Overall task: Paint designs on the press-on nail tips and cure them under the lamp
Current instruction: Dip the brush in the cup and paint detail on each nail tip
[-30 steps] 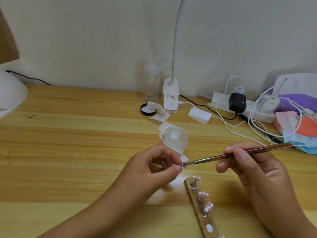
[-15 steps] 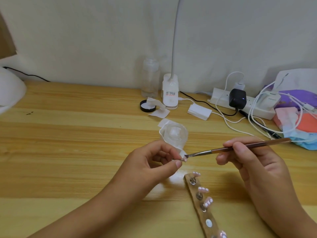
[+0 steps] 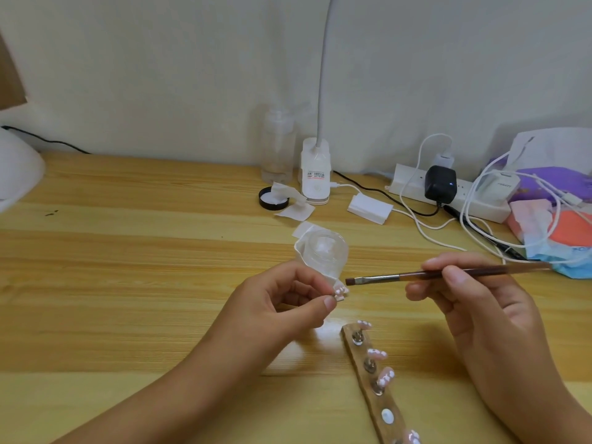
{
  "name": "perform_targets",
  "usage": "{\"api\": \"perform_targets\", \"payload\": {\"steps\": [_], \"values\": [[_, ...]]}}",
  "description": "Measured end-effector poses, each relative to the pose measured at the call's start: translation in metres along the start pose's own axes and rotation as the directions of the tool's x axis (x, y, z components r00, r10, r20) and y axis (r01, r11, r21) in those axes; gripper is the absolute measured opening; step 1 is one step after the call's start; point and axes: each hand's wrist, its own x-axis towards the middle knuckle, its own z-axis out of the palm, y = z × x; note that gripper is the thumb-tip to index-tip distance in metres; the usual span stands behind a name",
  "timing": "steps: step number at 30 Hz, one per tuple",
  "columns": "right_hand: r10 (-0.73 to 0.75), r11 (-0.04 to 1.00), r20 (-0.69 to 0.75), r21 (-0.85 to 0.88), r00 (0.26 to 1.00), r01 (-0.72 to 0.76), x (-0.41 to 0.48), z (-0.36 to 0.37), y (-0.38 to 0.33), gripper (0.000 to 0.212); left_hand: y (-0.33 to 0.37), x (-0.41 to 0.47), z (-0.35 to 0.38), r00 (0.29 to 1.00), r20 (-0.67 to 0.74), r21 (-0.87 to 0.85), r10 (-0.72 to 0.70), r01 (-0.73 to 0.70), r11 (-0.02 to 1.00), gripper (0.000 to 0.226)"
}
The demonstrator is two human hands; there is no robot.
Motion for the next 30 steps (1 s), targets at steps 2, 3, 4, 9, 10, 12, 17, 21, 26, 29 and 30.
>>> {"api": "perform_targets", "payload": {"steps": [2, 3, 4, 9, 10, 12, 17, 21, 26, 29, 30], "values": [[0.000, 1.000, 0.043, 0.010, 0.999, 0.000, -0.0015, 0.0007, -0.0010, 0.039, 0.0007, -0.0005, -0.0004, 1.000, 0.008, -0.010, 0.005, -0.005, 1.000, 0.009], [0.006, 1.000, 0.061, 0.005, 0.998, -0.006, -0.0023, 0.0016, -0.0012, 0.039, 0.0007, -0.0009, -0.0007, 1.000, 0.010, -0.014, 0.006, -0.006, 1.000, 0.012], [0.015, 1.000, 0.068, -0.001, 0.998, -0.015, -0.0027, 0.0027, -0.0014, 0.040, 0.0012, -0.0012, -0.0009, 1.000, 0.010, -0.018, 0.003, -0.003, 1.000, 0.011], [0.043, 0.999, 0.020, -0.035, 0.999, -0.042, -0.0011, 0.0027, 0.0004, 0.048, 0.0009, -0.0003, -0.0006, 1.000, 0.002, 0.005, -0.009, 0.009, 1.000, 0.023], [0.045, 0.998, 0.014, -0.035, 0.999, -0.045, -0.0006, 0.0023, 0.0004, 0.049, 0.0010, -0.0003, -0.0009, 1.000, 0.003, 0.006, -0.012, 0.012, 1.000, 0.024], [0.040, 0.999, 0.004, -0.006, 0.999, -0.040, 0.0002, 0.0016, -0.0004, 0.048, 0.0009, -0.0004, -0.0011, 1.000, 0.008, 0.001, -0.010, 0.010, 1.000, 0.018], [-0.017, 0.995, 0.059, 0.095, 0.998, 0.012, -0.0003, -0.0013, -0.0026, 0.019, -0.0013, -0.0005, -0.0014, 1.000, -0.007, 0.006, 0.002, -0.002, 1.000, 0.008], [0.023, 0.997, 0.057, 0.073, 0.998, -0.027, -0.0022, -0.0009, -0.0036, 0.018, -0.0004, -0.0005, -0.0006, 1.000, -0.003, 0.023, 0.025, -0.025, 0.999, 0.008], [0.088, 0.996, -0.010, 0.031, 0.996, -0.088, -0.0022, 0.0043, -0.0049, 0.053, 0.0022, -0.0018, 0.0012, 0.999, 0.019, 0.053, 0.045, -0.046, 0.998, 0.004], [0.100, 0.993, -0.005, 0.057, 0.995, -0.099, -0.0016, 0.0050, -0.0054, 0.052, 0.0028, -0.0022, 0.0009, 0.999, 0.022, 0.055, 0.044, -0.045, 0.997, 0.010], [0.104, 0.993, 0.001, 0.063, 0.995, -0.103, -0.0013, 0.0060, -0.0063, 0.051, 0.0029, -0.0020, 0.0009, 0.999, 0.024, 0.058, 0.048, -0.049, 0.997, 0.013]]}}
